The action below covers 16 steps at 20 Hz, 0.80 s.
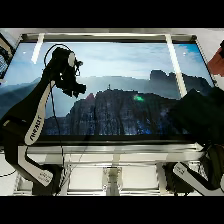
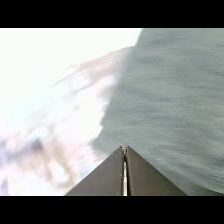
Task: Fold the clothes and pants, and hang the long-sleeved shirts on hangers.
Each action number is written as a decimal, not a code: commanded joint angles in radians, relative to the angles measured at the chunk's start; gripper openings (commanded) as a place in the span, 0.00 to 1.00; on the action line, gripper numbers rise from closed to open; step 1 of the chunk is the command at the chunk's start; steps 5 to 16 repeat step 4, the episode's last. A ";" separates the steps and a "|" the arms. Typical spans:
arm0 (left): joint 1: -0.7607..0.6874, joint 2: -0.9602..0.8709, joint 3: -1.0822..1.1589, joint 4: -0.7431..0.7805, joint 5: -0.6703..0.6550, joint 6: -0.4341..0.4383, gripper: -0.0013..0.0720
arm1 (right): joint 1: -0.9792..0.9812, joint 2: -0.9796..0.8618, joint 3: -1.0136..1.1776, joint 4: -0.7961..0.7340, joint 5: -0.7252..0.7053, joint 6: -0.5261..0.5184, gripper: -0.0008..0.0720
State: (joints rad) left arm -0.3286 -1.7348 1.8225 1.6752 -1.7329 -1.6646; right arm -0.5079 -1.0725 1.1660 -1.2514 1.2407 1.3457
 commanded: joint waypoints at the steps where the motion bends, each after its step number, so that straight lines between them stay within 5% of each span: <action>1: 0.000 -0.001 0.000 0.000 0.000 0.000 0.33 | 0.328 0.017 -0.010 -0.026 0.020 -0.012 0.07; 4: 0.000 -0.001 0.000 0.000 0.000 0.000 0.33 | 0.557 0.016 -0.056 -0.103 -0.006 -0.012 0.07; 16: 0.000 -0.001 0.000 0.000 0.000 0.000 0.33 | 0.557 0.016 -0.056 -0.103 -0.006 -0.012 0.07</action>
